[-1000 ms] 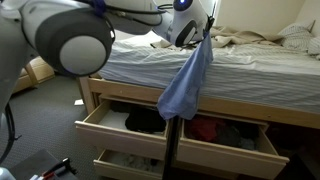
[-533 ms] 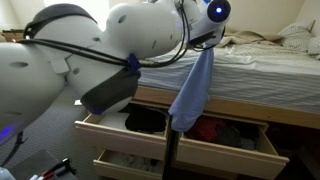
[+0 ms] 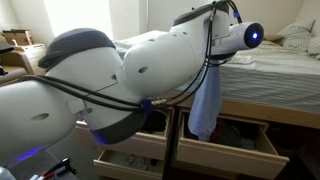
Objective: Pick up the grey cloth from the first drawer and put it in the second drawer.
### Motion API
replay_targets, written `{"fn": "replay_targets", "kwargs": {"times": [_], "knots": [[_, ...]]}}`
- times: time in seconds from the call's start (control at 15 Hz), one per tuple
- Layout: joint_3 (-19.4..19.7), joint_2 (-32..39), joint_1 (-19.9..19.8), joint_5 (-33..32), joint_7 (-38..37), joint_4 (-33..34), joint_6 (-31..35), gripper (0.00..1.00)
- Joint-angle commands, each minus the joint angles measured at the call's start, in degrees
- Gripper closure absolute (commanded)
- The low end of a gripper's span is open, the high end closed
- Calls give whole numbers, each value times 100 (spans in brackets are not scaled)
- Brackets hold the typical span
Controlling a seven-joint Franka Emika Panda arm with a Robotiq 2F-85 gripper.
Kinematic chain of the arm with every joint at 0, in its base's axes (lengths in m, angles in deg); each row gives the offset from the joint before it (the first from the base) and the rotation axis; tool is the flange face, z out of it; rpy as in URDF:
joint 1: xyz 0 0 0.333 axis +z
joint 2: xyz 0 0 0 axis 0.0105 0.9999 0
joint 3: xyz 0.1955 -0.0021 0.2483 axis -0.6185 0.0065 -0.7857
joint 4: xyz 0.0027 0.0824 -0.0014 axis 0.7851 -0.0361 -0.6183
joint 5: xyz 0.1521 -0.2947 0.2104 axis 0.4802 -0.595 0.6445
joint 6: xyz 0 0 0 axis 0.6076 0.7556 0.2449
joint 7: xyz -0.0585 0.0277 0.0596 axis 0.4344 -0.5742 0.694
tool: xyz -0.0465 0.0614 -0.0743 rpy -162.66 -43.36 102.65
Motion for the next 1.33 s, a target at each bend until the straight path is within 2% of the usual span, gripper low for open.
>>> {"fn": "replay_targets", "kwargs": {"times": [0.0,0.4,0.53,0.93,1.27], "knots": [[331,111,64,-82,-332,6,-398,98],[997,183,149,-203,-864,42,-437,98],[1360,45,249,-419,-1211,88,-399,98],[2464,-380,545,-1600,-2310,114,-277,98],[3545,-551,1047,-2550,-3564,387,-364,98]]}}
